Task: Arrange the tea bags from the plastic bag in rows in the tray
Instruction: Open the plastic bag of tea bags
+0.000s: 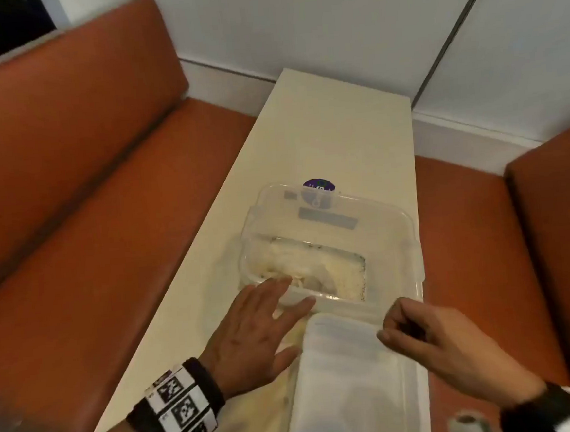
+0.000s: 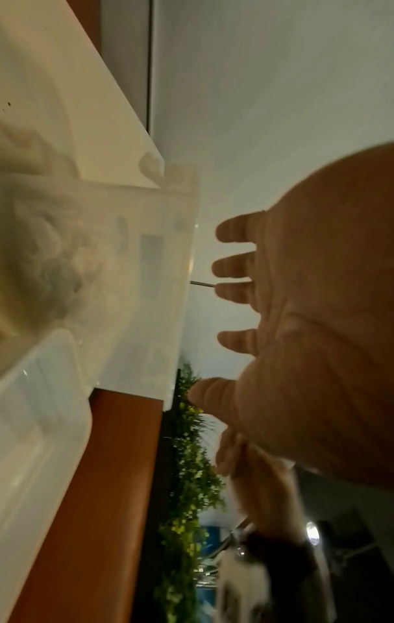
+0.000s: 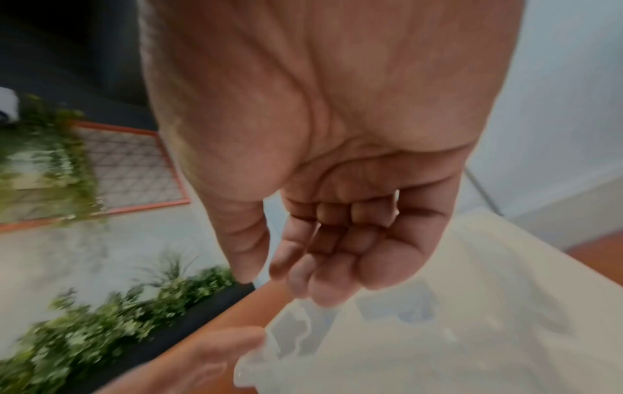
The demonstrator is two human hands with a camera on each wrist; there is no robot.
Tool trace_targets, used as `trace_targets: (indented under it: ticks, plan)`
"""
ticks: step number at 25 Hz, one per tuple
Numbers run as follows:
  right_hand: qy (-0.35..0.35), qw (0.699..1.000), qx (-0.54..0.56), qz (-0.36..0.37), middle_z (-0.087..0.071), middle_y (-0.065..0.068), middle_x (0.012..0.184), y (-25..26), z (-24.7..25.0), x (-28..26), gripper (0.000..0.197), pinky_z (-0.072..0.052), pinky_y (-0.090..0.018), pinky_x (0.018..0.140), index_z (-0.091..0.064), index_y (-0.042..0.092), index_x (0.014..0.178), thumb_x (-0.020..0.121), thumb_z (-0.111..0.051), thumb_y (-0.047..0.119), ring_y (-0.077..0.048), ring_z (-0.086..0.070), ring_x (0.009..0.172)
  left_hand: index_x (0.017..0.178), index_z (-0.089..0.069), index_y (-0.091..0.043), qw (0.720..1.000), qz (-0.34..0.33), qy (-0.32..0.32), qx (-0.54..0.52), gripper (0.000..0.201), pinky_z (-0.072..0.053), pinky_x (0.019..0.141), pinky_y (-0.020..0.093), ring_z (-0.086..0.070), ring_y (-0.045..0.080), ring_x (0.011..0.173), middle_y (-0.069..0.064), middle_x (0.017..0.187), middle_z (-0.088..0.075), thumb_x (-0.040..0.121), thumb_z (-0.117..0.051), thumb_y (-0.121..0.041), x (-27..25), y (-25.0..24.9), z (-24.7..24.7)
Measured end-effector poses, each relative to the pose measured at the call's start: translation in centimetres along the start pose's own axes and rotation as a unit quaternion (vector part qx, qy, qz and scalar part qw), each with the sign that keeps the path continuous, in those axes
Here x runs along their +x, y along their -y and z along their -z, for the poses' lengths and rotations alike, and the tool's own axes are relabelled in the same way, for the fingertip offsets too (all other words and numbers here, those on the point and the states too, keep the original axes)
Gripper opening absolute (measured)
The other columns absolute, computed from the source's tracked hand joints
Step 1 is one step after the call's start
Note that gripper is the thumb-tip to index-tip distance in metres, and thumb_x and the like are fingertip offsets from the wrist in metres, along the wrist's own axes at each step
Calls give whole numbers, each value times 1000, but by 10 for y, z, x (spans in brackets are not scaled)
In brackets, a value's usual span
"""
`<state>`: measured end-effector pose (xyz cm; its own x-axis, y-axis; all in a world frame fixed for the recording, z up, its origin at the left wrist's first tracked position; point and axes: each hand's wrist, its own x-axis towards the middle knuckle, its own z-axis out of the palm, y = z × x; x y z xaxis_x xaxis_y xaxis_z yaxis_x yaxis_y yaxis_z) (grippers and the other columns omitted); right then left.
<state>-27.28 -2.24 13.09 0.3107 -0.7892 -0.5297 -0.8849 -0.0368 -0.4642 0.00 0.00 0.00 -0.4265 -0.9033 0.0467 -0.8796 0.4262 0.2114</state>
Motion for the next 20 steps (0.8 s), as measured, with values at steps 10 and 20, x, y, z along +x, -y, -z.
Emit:
trace_targets:
  ticks: [10, 20]
  plan:
    - [127, 953, -272, 37, -60, -1, 134, 32, 16, 240, 56, -42, -34, 103, -47, 33, 140, 89, -70, 44, -24, -55, 122, 156, -24, -30, 997, 56, 27, 35, 86, -18, 119, 54, -26, 35, 149, 14, 159, -34, 85, -55, -66, 17, 4, -36]
    - [214, 927, -308, 32, -68, -3, 113, 13, -50, 301, 32, -58, -32, 76, -57, 27, 119, 88, -65, 31, -21, -69, 89, 158, -19, -30, 998, 61, 22, 5, 90, -16, 118, 53, -24, 34, 150, 12, 161, -32, 83, -61, -59, 15, 6, -40]
